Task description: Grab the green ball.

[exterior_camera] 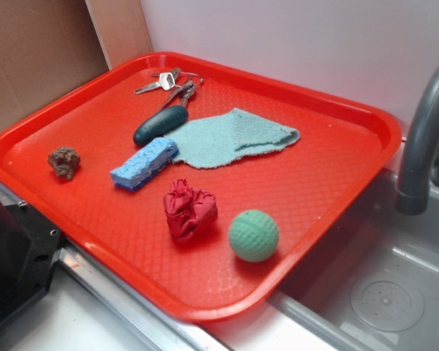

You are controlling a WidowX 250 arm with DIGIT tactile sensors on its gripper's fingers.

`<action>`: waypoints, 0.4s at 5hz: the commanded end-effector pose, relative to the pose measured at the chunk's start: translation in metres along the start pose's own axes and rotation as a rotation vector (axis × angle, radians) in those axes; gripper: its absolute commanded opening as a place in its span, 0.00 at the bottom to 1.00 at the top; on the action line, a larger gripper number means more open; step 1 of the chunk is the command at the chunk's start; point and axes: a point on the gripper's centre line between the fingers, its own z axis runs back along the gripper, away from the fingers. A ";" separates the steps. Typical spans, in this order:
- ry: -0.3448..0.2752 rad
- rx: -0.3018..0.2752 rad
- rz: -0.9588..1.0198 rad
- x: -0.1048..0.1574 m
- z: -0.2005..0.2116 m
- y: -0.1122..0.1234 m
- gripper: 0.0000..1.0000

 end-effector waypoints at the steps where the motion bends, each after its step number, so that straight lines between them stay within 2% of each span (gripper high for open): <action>1: 0.000 0.000 0.000 0.000 0.000 0.000 1.00; 2: 0.105 -0.028 -0.244 -0.022 -0.043 -0.048 1.00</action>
